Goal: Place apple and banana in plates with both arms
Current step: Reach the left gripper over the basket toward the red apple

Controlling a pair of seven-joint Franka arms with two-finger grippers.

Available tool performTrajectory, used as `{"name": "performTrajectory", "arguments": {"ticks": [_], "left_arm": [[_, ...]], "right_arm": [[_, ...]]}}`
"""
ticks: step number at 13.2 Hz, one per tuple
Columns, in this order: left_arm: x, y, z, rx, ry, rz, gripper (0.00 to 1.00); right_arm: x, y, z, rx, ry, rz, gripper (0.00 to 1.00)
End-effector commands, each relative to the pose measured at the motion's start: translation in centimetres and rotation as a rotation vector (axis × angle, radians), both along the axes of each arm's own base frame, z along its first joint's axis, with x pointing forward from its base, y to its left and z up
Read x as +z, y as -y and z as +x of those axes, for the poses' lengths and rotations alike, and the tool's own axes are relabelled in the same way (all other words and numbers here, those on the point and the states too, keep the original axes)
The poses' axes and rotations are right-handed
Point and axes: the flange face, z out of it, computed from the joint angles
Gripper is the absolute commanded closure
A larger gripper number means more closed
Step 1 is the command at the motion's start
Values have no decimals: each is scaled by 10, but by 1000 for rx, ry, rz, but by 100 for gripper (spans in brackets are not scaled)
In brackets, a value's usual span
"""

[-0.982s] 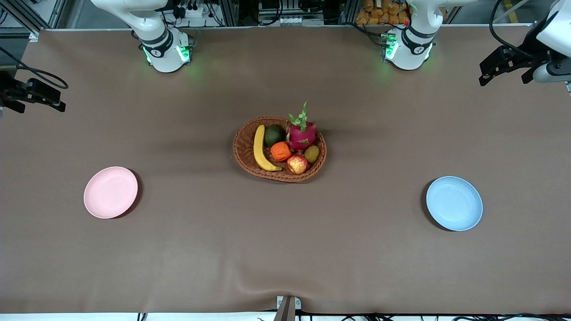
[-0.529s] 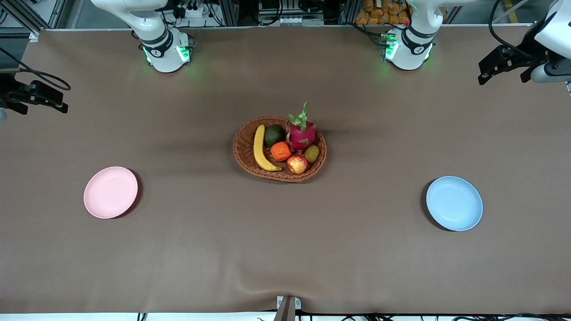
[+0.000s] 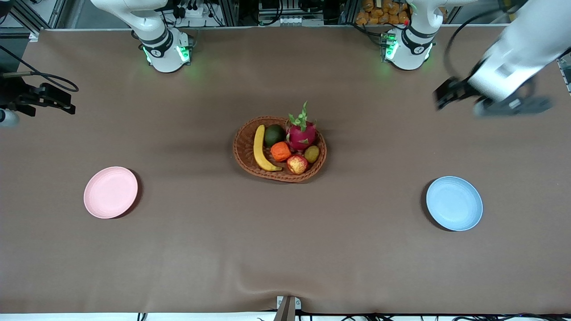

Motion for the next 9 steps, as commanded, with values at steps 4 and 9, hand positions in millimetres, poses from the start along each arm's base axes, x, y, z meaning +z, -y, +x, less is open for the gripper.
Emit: {"name": "performTrajectory", "arguments": {"ticks": [4, 9], "left_arm": [[-130, 116, 45, 274, 3, -93, 0], [-218, 224, 24, 438, 11, -102, 0]], "right_arm": [[-18, -20, 8, 38, -31, -7, 0], [-52, -47, 10, 59, -83, 85, 0]]}}
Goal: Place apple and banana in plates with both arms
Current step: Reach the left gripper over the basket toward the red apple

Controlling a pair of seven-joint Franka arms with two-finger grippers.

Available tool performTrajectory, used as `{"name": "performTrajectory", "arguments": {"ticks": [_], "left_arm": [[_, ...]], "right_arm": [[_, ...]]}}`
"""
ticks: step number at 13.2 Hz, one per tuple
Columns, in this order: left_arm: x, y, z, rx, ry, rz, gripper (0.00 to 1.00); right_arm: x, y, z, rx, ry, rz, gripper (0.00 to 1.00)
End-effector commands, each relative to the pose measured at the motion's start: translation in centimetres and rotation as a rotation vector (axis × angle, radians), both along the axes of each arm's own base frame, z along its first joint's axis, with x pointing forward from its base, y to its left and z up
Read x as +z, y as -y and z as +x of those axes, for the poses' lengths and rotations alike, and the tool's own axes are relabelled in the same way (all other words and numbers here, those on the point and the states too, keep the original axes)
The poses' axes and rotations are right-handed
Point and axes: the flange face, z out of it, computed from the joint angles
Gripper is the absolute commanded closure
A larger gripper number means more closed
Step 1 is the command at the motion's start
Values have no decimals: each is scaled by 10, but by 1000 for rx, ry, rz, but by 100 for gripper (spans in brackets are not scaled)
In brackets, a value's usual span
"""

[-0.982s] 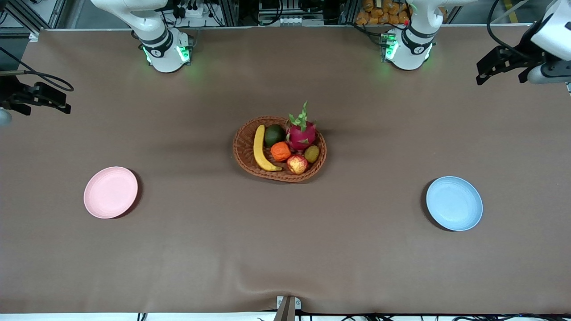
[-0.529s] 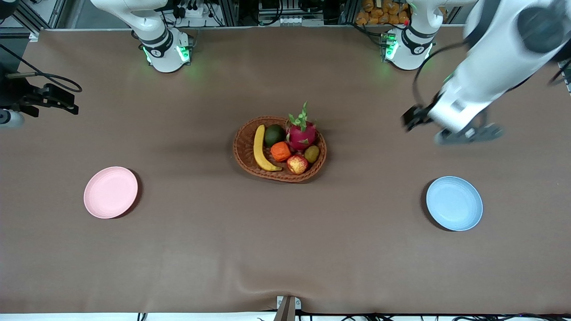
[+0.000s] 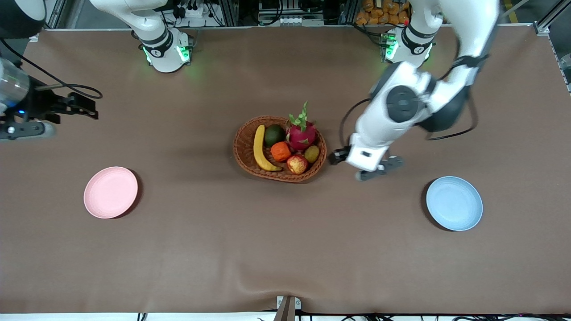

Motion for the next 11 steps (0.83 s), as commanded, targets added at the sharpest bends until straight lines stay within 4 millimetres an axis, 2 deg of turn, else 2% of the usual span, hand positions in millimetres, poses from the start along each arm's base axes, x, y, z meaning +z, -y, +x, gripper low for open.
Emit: {"name": "performTrajectory", "arguments": {"ticks": [1, 4, 7, 9, 11], "left_arm": [[-35, 35, -2, 84, 31, -2, 0], [-74, 65, -12, 94, 53, -12, 0], [-100, 74, -12, 92, 46, -33, 0], [-120, 86, -22, 74, 18, -25, 6], [-126, 96, -27, 75, 13, -25, 6]], "right_arm": [[-24, -10, 0, -4, -14, 63, 0], [-41, -34, -1, 35, -17, 63, 0], [-40, -34, -1, 33, -14, 63, 0], [-40, -31, 0, 30, -12, 62, 0], [-41, -31, 0, 30, -12, 62, 0]]}}
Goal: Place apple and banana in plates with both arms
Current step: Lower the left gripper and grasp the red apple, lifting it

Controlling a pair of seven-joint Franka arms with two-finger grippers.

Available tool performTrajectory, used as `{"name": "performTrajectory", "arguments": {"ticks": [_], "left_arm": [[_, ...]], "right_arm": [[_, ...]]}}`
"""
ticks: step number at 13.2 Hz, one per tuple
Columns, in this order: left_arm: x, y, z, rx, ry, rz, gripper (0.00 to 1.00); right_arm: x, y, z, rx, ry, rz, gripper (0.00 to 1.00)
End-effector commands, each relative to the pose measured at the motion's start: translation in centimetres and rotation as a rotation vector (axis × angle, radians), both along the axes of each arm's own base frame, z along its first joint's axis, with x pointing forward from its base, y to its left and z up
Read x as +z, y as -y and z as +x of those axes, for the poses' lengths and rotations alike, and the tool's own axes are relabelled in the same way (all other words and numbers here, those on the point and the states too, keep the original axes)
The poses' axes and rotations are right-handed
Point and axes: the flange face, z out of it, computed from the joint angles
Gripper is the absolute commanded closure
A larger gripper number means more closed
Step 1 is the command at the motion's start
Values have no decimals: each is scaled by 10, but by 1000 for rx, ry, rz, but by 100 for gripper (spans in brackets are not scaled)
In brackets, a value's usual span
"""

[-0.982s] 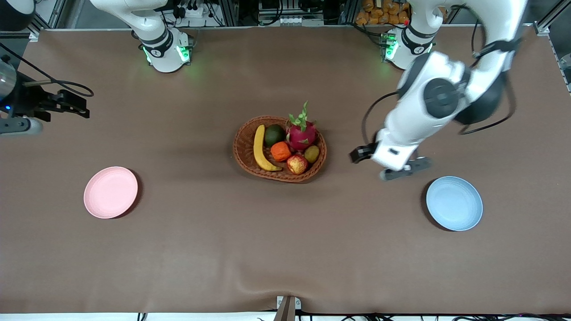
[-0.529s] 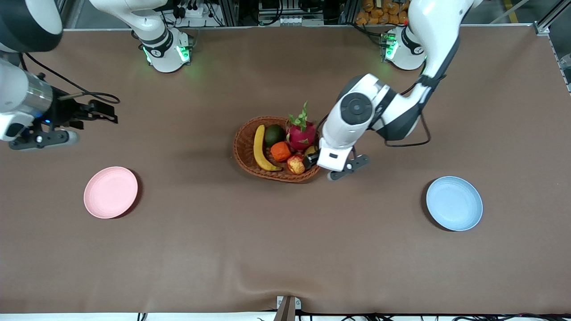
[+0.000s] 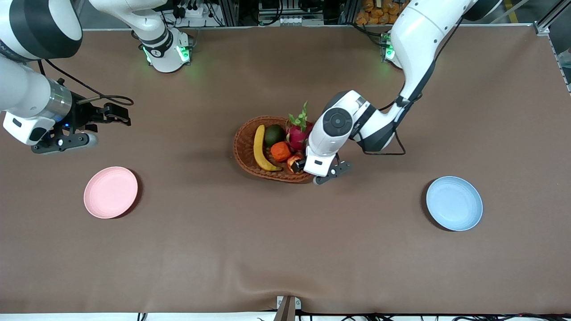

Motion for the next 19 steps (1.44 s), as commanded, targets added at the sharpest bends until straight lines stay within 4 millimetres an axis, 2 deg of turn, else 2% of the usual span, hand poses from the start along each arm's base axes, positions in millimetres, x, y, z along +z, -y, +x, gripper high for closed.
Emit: {"name": "performTrajectory", "arguments": {"ticks": [1, 5, 12, 13, 14, 16, 18, 19], "left_arm": [[-6, 24, -5, 11, 9, 2, 6], [-15, 35, -13, 1, 11, 14, 8], [-31, 37, -12, -13, 27, 20, 21], [-32, 40, -15, -18, 29, 18, 26], [-31, 39, -14, -16, 31, 18, 42], [-33, 38, -13, -15, 31, 21, 63], [-31, 33, -9, -9, 36, 24, 98], [-28, 31, -6, -9, 41, 24, 100]], "right_arm": [[2, 1, -2, -4, 9, 10, 0], [2, 0, -2, -3, 11, 10, 0], [1, -2, -1, -2, 12, 9, 0], [0, -2, -1, -2, 11, 9, 0], [0, -2, -1, -2, 9, 9, 0], [0, -3, -1, 0, 9, 9, 0], [-5, -7, 0, 7, 3, 8, 0], [-5, -9, 1, 10, 9, 8, 0]]}}
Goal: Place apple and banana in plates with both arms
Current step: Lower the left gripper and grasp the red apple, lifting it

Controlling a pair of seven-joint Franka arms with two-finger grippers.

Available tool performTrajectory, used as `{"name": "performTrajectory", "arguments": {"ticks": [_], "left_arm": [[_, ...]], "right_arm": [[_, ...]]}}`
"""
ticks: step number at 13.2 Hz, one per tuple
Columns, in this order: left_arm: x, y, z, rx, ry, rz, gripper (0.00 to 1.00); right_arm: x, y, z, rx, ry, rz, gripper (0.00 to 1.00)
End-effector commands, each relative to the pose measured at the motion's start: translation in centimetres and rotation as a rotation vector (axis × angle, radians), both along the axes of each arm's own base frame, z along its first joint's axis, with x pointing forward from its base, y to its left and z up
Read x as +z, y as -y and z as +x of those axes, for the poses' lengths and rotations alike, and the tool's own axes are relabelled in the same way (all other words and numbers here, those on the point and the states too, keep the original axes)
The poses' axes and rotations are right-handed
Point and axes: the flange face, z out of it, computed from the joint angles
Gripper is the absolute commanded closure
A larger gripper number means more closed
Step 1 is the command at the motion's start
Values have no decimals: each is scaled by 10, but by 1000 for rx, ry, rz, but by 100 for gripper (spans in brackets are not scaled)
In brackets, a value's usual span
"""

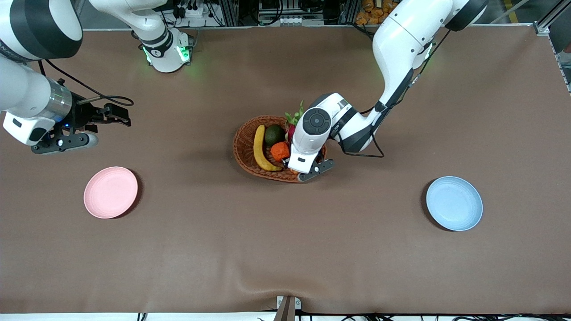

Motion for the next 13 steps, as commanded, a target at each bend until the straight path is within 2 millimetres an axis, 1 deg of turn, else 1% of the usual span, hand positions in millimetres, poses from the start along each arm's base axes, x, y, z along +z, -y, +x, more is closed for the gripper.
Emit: {"name": "performTrajectory", "arguments": {"ticks": [1, 2, 3, 4, 5, 6, 7, 8, 9, 10, 11, 12, 13], "left_arm": [[3, -7, 12, 17, 35, 15, 100], [16, -8, 15, 20, 49, 10, 100], [36, -9, 18, 25, 75, -3, 100], [53, -14, 25, 37, 96, -12, 100], [77, -19, 29, 49, 117, -20, 100], [98, -22, 29, 46, 123, -8, 100], [122, -24, 32, 49, 131, 1, 100], [139, -27, 35, 47, 123, 22, 100], [160, -37, 43, 60, 117, 44, 100], [178, -52, 52, 79, 112, 61, 100], [192, -63, 56, 73, 110, 76, 100], [205, -81, 63, 50, 109, 78, 100], [209, -101, 74, 24, 107, 78, 100]], "right_arm": [[-3, -7, 1, 6, 10, 8, 0], [-3, -7, 1, 7, 8, 8, 0], [-3, -7, 1, 7, 8, 8, 0], [-4, -7, 1, 7, 7, 8, 0], [-6, -7, 0, 6, 4, 8, 0], [-8, -7, 0, 6, -2, 7, 0], [-9, -7, 0, 6, -4, 7, 0], [-9, -8, 0, 8, -4, 7, 0], [-9, -8, -1, 8, -5, 7, 0], [-9, -8, -1, 8, -7, 6, 0], [-9, -9, -2, 10, -9, 8, 0], [-9, -15, -3, 21, -12, 8, 0], [-13, -22, -4, 34, -16, 7, 0]]}}
